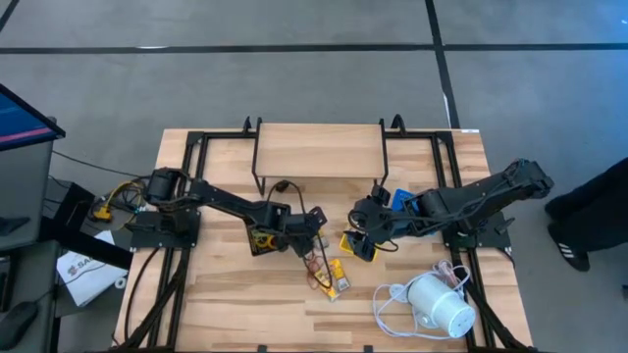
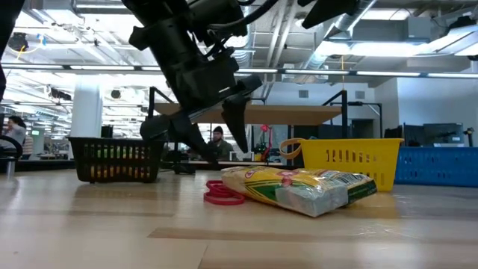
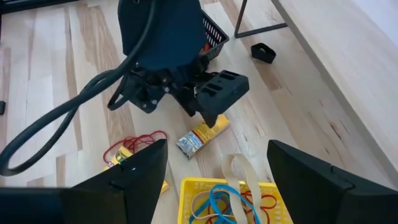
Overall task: Pick & Place Office Desk Supplies
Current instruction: Adjust the black bin
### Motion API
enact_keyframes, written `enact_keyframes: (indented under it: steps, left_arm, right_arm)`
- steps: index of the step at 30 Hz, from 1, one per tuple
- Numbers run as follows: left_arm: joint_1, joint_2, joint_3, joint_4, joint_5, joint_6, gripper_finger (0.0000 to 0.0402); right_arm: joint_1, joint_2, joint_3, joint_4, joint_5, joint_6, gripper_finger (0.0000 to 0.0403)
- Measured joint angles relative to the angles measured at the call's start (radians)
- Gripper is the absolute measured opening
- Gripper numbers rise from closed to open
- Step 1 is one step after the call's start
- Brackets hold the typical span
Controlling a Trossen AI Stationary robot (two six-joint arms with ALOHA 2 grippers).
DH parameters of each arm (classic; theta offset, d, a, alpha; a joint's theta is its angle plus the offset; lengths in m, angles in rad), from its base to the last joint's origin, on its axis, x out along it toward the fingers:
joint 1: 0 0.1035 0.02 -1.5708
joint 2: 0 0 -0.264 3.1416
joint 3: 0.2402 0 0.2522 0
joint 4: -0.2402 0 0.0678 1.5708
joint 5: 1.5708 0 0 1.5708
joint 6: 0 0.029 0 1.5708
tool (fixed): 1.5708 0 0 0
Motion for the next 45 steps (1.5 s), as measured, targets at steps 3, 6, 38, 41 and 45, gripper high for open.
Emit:
enact_keyframes:
  steps: [3, 6, 38, 41, 45]
  left_arm:
    - [-0.004, 0.000, 0.001, 0.015, -0.075, 0.034, 0.0228]
    - [-0.006, 0.000, 0.021, -0.004, -0.149, 0.046, 0.0226]
    - [0.010, 0.007, 0.092, -0.097, 0.021, -0.027, 0.0201]
    - [0.010, 0.005, 0.092, -0.113, -0.014, -0.048, 0.0196]
    - [0.009, -0.014, 0.092, -0.175, -0.032, -0.107, 0.0192]
  right_arm:
    - [0.000, 0.000, 0.000, 0.000, 0.000, -0.001, 0.0274]
    - [0.000, 0.000, 0.000, 0.000, 0.000, -0.003, 0.0274]
    - [-0.013, 0.000, 0.001, 0.008, -0.035, -0.019, 0.0274]
    - [-0.016, 0.000, 0.001, 0.008, -0.041, -0.019, 0.0274]
    - [-0.023, 0.000, 0.001, 0.016, -0.041, -0.027, 0.0274]
